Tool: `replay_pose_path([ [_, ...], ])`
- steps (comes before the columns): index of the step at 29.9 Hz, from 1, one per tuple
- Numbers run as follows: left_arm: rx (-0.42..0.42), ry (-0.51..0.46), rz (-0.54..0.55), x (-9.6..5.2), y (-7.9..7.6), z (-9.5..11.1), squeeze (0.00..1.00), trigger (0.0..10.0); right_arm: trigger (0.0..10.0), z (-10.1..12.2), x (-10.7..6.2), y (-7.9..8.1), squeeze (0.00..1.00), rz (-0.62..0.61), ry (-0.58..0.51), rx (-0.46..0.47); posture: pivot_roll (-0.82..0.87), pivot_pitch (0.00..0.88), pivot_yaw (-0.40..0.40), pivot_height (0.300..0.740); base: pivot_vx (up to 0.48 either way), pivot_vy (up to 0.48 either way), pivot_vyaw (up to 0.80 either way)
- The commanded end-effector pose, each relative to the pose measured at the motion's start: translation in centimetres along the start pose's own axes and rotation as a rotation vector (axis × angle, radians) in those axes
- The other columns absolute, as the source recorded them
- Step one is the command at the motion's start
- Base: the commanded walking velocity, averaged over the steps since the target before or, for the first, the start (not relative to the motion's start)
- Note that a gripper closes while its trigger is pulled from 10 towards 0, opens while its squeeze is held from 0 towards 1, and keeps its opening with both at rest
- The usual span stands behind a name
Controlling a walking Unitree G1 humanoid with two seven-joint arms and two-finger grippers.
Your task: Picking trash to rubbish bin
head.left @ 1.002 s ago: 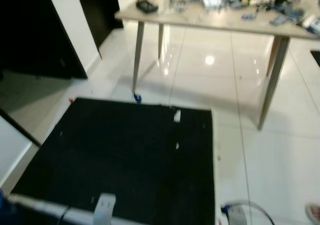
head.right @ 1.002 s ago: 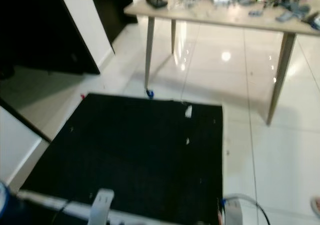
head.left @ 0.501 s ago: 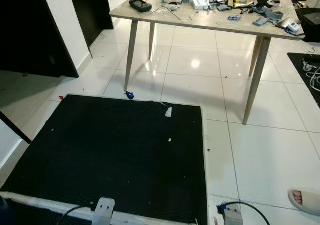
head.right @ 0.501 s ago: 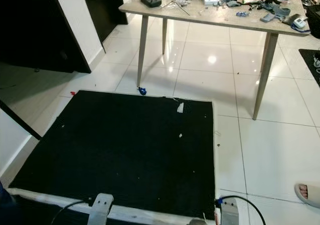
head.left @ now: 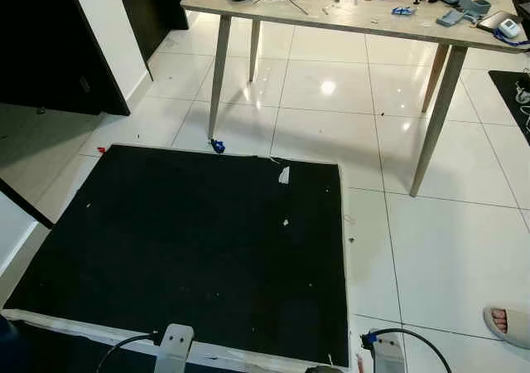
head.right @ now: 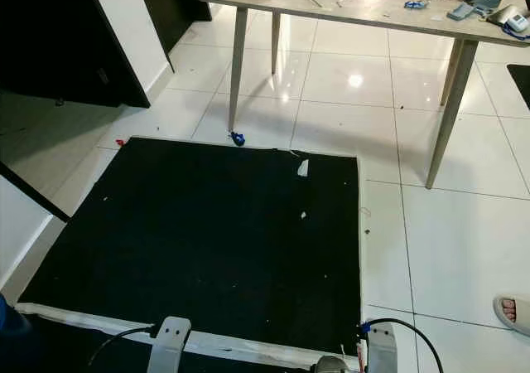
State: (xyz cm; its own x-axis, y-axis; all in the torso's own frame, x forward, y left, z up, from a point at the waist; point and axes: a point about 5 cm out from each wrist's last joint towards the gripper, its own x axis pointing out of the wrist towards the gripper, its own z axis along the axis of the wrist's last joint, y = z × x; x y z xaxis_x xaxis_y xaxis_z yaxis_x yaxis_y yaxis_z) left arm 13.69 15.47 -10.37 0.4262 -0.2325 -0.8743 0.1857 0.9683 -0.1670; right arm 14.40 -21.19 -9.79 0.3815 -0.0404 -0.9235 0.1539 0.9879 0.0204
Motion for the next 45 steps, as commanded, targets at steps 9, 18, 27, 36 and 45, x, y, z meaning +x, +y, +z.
replay_pose_path([
  [9, 0.006, 0.089, -0.021, -0.22, -0.69, -2.45, 0.00, 10.0, 10.0, -0.86, 0.01, 0.69, 0.00, 0.077, 0.019, 0.003, -0.04, 0.079, 0.058, 0.740, 0.000, 0.000, 0.42],
  [18, 0.009, 0.086, -0.028, -0.22, -0.76, -2.46, 0.00, 10.0, 10.0, -1.05, -0.03, 0.38, 0.00, 0.058, 0.019, 0.000, -0.04, 0.085, 0.059, 0.740, 0.000, 0.000, 0.74],
  [27, 0.008, 0.068, -0.032, -0.21, -0.80, -2.32, 0.00, 10.0, 10.0, -1.06, -0.04, 0.33, 0.00, 0.056, 0.018, 0.001, -0.04, 0.085, 0.059, 0.740, 0.000, 0.000, 0.74],
  [36, 0.008, 0.068, -0.032, -0.19, -0.84, -2.27, 0.00, 10.0, 10.0, -1.00, -0.04, 0.29, 0.00, 0.056, 0.016, 0.002, -0.04, 0.089, 0.059, 0.740, 0.000, 0.000, 0.73],
  [45, 0.007, 0.069, -0.033, -0.17, -0.86, -2.23, 0.00, 10.0, 10.0, -0.93, -0.04, 0.29, 0.00, 0.057, 0.016, -0.002, -0.04, 0.087, 0.059, 0.740, 0.000, 0.000, 0.73],
])
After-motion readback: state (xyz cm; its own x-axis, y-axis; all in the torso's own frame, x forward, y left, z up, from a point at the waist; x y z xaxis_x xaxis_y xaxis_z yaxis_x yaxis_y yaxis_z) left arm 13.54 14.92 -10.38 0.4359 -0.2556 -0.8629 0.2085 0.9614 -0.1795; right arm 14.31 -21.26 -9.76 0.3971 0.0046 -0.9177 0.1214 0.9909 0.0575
